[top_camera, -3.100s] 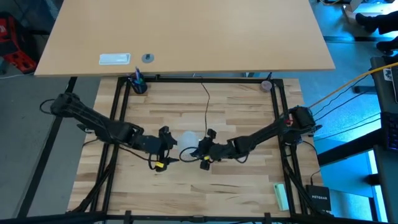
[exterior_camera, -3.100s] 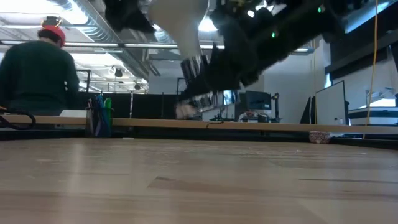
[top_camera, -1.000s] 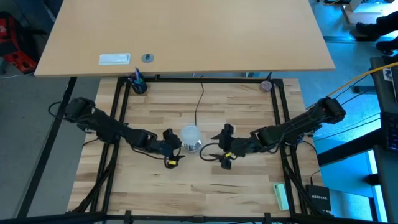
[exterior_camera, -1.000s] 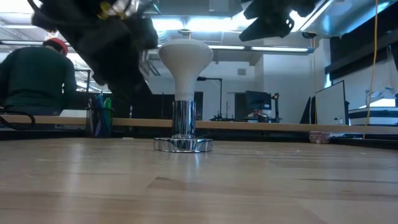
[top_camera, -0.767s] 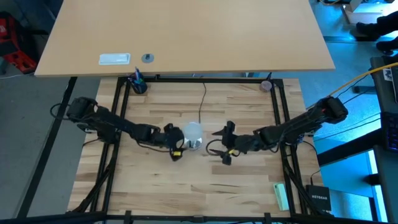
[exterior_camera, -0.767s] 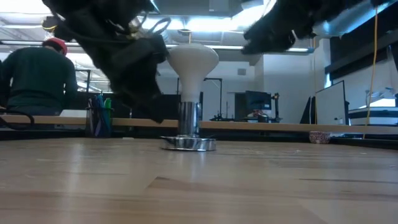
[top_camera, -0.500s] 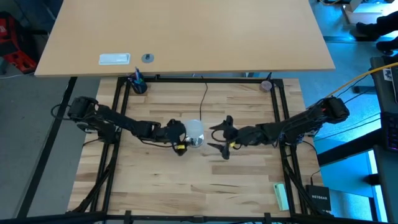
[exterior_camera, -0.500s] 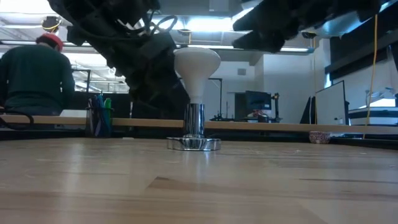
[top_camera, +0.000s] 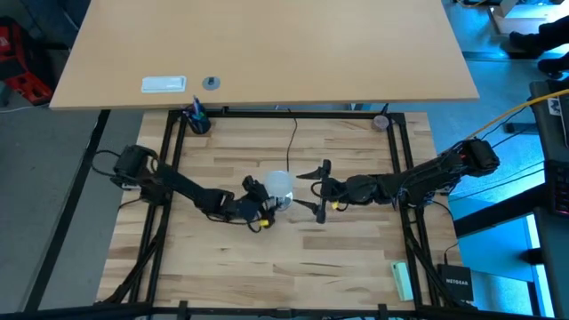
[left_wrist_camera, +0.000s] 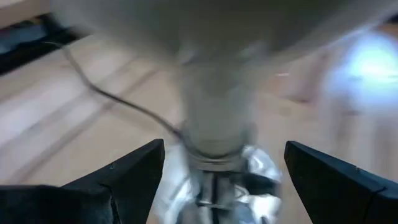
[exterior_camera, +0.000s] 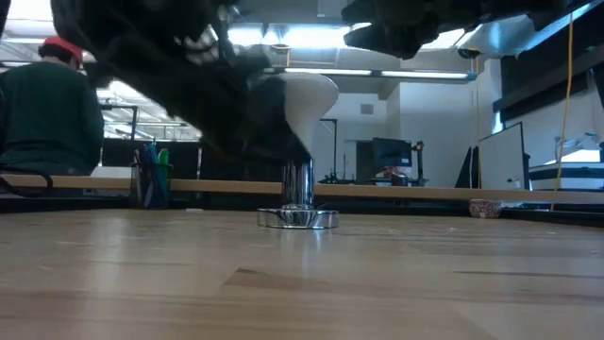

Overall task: Screw lightbulb
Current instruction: Remove the lightbulb from the lamp

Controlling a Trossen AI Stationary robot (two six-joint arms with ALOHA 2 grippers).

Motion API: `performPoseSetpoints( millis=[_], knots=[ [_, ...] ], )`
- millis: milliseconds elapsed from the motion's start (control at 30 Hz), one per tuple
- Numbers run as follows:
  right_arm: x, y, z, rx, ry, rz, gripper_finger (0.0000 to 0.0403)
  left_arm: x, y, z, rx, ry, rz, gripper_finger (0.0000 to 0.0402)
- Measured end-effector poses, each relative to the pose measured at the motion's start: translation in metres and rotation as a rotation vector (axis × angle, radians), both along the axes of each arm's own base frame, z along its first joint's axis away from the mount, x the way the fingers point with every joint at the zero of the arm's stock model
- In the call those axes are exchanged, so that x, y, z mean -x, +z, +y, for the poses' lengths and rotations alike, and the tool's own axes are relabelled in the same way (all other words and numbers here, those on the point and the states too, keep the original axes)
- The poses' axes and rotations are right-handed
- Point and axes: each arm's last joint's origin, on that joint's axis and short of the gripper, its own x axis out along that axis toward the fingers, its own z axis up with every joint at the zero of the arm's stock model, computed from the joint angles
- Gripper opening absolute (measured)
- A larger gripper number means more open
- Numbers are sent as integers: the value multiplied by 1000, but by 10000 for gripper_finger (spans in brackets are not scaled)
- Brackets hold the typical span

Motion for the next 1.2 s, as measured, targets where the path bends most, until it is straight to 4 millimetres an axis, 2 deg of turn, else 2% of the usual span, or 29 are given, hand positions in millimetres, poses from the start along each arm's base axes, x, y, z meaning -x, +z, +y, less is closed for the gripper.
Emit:
performPoseSetpoints(
  millis=[200, 300, 533, 700, 1000, 1200],
  knots=[
    [-1, 0, -7, -2, -17, 4, 337, -6, -35, 8, -9, 94, 20, 321],
    [-1, -1, -6, -4, -17, 6, 337, -10, -45, 8, -31, 131, -23, 321],
    [-1, -1, -4, -12, 30, 9, 337, -21, -45, 14, -116, 99, -124, 321],
    [-1, -4, -2, -27, 113, 38, 337, -23, -47, 26, -119, 119, -108, 321],
    [0, -8, -1, -46, 143, 85, 337, -22, -51, 32, -80, 147, -92, 321],
    [0, -8, -1, -46, 141, 86, 337, -24, -52, 42, -54, 123, -89, 293]
  ],
)
